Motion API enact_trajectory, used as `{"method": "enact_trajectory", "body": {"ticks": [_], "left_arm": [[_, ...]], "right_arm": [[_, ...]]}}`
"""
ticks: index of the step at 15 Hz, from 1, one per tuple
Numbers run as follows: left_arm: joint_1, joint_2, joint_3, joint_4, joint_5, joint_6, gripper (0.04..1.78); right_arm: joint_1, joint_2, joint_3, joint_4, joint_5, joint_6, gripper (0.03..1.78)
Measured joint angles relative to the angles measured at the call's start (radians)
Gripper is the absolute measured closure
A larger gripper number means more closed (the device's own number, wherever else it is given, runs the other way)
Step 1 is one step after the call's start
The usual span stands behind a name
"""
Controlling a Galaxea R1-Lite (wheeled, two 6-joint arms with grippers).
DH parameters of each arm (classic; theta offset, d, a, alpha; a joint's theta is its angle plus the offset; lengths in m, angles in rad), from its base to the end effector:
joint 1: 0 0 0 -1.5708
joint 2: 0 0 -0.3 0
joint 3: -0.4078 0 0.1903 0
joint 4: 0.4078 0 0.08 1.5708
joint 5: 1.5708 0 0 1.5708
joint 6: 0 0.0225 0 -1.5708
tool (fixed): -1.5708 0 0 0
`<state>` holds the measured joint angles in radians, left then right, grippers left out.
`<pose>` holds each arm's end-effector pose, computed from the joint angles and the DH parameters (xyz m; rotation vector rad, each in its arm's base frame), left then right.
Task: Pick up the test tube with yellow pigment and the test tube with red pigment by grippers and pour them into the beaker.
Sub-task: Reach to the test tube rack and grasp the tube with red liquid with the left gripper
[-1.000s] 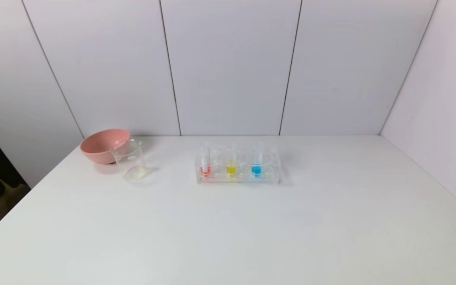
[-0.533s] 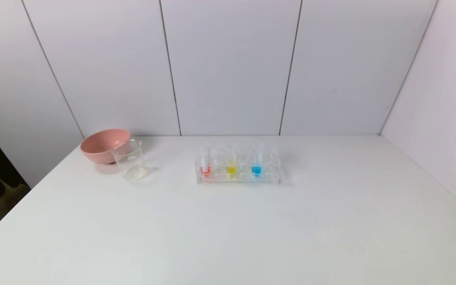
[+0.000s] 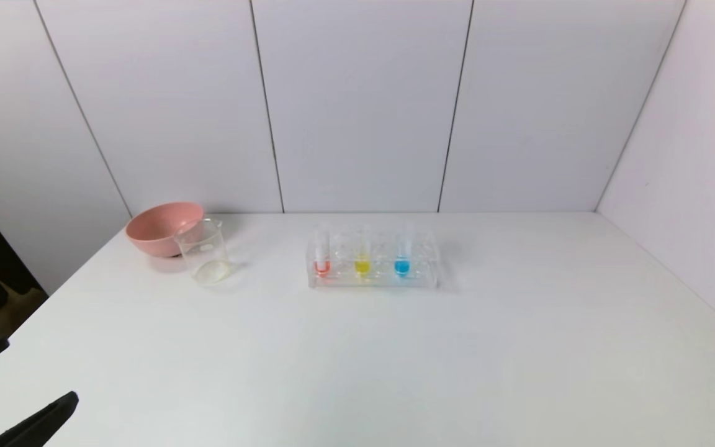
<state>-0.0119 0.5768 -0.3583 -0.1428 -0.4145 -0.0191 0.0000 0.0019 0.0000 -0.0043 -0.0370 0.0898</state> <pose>0.0356 -0.0095 0.1918 -0.0341 0.0788 -0.4255 -0.0227 -0.0008 0.0760 0.0898 -0.0041 -0.0369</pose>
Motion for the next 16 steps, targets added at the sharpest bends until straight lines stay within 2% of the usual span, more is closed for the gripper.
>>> {"method": "enact_trajectory", "body": {"ticks": [3, 7, 10, 13, 16], "left_arm": [[-0.018, 0.197, -0.107, -0.012, -0.060, 0.004, 0.06], [-0.108, 0.468, -0.257, -0.019, -0.037, -0.003, 0.06], [-0.267, 0.661, -0.349, -0.062, 0.092, -0.024, 0.06], [-0.428, 0.841, -0.442, -0.142, 0.263, -0.054, 0.06], [-0.534, 1.001, -0.534, -0.183, 0.455, -0.086, 0.06]], "right_arm": [[0.000, 0.000, 0.000, 0.000, 0.000, 0.000, 0.10], [0.000, 0.000, 0.000, 0.000, 0.000, 0.000, 0.10], [0.000, 0.000, 0.000, 0.000, 0.000, 0.000, 0.10], [0.000, 0.000, 0.000, 0.000, 0.000, 0.000, 0.10], [0.000, 0.000, 0.000, 0.000, 0.000, 0.000, 0.10]]}}
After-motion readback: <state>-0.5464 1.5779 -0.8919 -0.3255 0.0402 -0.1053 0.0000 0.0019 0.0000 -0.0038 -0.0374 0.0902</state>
